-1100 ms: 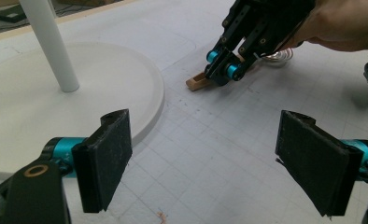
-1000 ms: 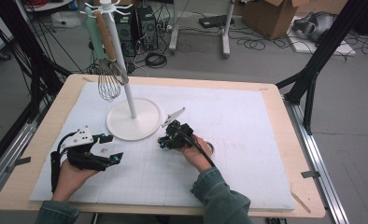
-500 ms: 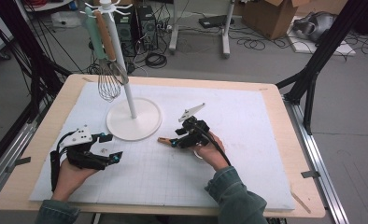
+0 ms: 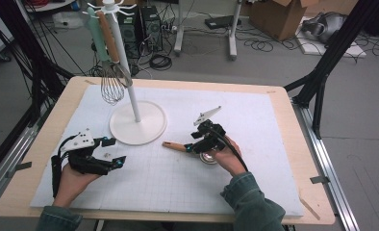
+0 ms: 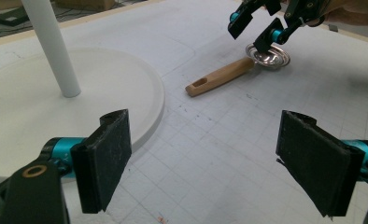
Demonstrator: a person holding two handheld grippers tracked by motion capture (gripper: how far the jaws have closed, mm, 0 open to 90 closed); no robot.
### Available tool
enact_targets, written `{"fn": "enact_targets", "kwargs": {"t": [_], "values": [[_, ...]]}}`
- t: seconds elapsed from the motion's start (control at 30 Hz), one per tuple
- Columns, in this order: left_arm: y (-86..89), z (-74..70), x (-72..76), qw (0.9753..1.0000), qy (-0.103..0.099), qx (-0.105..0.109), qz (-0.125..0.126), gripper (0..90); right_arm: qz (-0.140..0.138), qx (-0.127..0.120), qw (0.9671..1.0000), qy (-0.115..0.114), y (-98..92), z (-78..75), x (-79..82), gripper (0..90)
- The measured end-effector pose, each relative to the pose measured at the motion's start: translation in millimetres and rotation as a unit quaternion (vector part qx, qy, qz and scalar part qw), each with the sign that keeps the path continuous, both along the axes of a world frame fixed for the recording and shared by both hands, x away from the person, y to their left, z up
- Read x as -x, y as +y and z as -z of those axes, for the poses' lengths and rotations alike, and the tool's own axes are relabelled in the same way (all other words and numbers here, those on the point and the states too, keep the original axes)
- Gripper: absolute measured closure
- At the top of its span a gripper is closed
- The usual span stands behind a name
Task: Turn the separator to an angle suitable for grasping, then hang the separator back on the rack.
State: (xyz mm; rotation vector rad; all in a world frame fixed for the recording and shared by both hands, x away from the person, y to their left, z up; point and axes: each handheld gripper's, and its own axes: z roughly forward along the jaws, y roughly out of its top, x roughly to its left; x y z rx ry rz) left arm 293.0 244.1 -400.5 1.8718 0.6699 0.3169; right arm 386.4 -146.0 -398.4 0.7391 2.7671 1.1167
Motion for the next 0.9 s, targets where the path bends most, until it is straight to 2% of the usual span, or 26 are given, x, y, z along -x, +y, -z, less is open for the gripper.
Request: {"fn": "enact_targets", "kwargs": {"t": [0.27,0.53,0.6,0.7,0.77,0.9], "values": [[-0.4,-0.5,0.0,1.0000,-0.001,0.001,0.002,18.6,-0.002,0.021,0.9996,0.018,-3.1,13.3,-0.5,42.1],[-0.5,-0.4,0.0,1.0000,0.000,0.000,0.002,18.7,-0.015,0.054,0.9980,0.029,-3.4,23.0,-3.0,52.3],[-0.6,0.0,-0.3,1.0000,0.002,-0.001,0.002,18.7,-0.019,0.054,0.9979,0.030,-4.6,25.2,-2.8,54.3],[-2.3,0.3,0.5,1.0000,0.002,-0.001,0.004,18.7,-0.023,0.067,0.9971,0.029,-3.2,27.2,-1.0,56.3],[-3.5,-0.3,0.9,1.0000,0.001,-0.003,0.003,18.6,-0.031,0.072,0.9967,0.018,-0.2,26.1,0.6,61.7],[-3.3,-1.2,1.5,1.0000,0.001,0.000,0.002,18.7,-0.035,0.098,0.9946,-0.004,6.6,25.6,5.3,64.3]]}}
